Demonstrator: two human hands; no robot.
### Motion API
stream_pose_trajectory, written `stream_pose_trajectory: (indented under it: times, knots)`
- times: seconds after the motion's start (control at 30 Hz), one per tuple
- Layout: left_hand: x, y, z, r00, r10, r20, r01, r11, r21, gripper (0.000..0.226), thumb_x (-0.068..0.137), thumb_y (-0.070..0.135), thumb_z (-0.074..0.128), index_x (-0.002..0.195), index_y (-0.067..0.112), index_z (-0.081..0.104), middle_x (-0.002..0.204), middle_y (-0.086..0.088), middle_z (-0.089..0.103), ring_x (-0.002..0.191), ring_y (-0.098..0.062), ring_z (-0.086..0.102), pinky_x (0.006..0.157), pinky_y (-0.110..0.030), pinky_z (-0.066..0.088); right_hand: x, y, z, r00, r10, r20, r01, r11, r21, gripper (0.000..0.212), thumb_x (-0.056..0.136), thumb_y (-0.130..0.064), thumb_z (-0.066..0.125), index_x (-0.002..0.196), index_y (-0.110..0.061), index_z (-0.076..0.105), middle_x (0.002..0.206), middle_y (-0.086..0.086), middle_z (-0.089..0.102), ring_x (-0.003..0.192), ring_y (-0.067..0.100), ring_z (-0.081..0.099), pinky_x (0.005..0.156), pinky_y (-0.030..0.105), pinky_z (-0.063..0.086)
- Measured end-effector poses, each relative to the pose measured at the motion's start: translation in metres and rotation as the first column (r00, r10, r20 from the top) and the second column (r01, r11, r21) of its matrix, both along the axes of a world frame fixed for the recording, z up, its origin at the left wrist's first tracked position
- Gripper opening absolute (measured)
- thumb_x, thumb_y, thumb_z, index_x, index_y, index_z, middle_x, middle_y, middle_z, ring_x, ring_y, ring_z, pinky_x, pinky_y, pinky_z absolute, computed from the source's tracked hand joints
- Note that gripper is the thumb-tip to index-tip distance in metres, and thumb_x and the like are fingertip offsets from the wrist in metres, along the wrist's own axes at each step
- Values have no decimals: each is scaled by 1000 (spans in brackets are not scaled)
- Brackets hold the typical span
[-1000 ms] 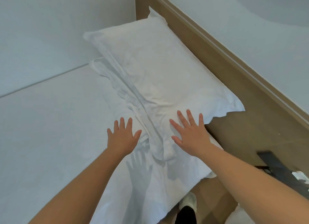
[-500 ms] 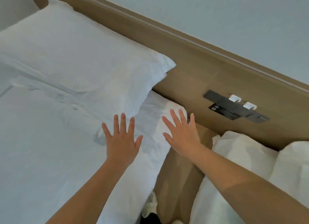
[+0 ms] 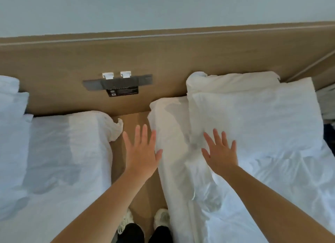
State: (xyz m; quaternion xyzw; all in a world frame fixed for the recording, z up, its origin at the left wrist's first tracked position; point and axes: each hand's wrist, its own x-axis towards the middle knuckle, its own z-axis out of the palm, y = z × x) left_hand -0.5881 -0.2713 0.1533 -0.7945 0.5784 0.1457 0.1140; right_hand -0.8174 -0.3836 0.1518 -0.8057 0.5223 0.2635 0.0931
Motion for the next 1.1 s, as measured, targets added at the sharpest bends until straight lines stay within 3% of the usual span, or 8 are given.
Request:
stream_pose_trajectory:
  times: [0.17, 0.3, 0.5, 0.63, 0.73, 0.9, 1.03, 1.1]
  knots:
    - [-88, -63, -13, 969, -245, 14, 244, 967, 71, 72, 95, 64, 7, 154, 26, -10, 161, -11, -16, 147, -35, -16, 112, -65, -8, -94, -15, -16, 931, -354, 91, 348, 935, 75, 63, 102, -51, 26, 155, -36, -4, 164, 1, -12, 150, 31, -8, 115, 62, 16]
    - [-123, -123, -25, 926, -377, 21, 376, 925, 62, 70, 98, 60, 11, 155, 23, -8, 162, -12, -12, 147, -35, -15, 113, -64, -6, -126, -35, -37, 778, -589, 217, 562, 808, 179, 71, 100, -52, 37, 155, -36, -5, 164, -1, -12, 150, 30, -7, 113, 62, 21]
    - [-157, -237, -68, 877, -481, -21, 481, 877, 10, 79, 95, 64, 20, 154, 24, -13, 160, -12, -20, 146, -34, -21, 113, -64, -5, -138, -90, -88, 186, -872, 453, 795, 405, 451, 108, 83, -51, 70, 155, -29, -8, 164, 5, -5, 151, 27, 0, 119, 50, 17]
    - [-166, -321, -97, 879, -476, 5, 476, 879, -3, 90, 89, 73, 26, 152, 25, -16, 160, -11, -20, 146, -37, -20, 112, -66, -4, -140, -136, -129, -110, -886, 451, 823, 174, 541, 116, 77, -49, 77, 156, -27, -5, 163, 7, -3, 150, 25, 4, 119, 45, 17]
    - [-172, -371, -111, 890, -450, -70, 452, 892, 19, 100, 83, 78, 33, 152, 25, -16, 160, -10, -19, 146, -35, -19, 113, -65, -2, -142, -160, -155, -295, -868, 398, 835, -32, 550, 123, 70, -60, 77, 154, -34, -10, 162, 9, -5, 148, 35, 10, 115, 57, 25]
    - [-177, -416, -137, 941, -120, -316, 189, 962, 197, 118, 71, 84, 49, 153, 25, -13, 162, -8, -4, 148, -32, -7, 114, -63, 1, -153, -184, -177, -502, -785, 362, 801, -264, 537, 127, 69, -64, 75, 152, -33, -17, 162, 10, -11, 148, 39, 4, 116, 61, 16]
    - [-179, -417, -156, 948, -145, -282, 189, 973, 135, 110, 65, 87, 50, 145, 19, 19, 142, -9, 39, 135, -31, 33, 111, -57, 16, -178, -179, -199, -702, -613, 362, 675, -411, 613, 142, 54, -73, 78, 153, -30, -14, 161, 12, 16, 143, 40, 25, 112, 63, 25]
    - [-179, -416, -161, 936, -182, -300, 209, 976, 59, 92, 70, 83, 52, 130, 15, 35, 130, -7, 48, 123, -29, 45, 102, -48, 30, -190, -172, -207, -766, -553, 329, 614, -474, 632, 135, 56, -74, 77, 155, -19, 4, 154, 15, 31, 137, 41, 35, 110, 60, 31]
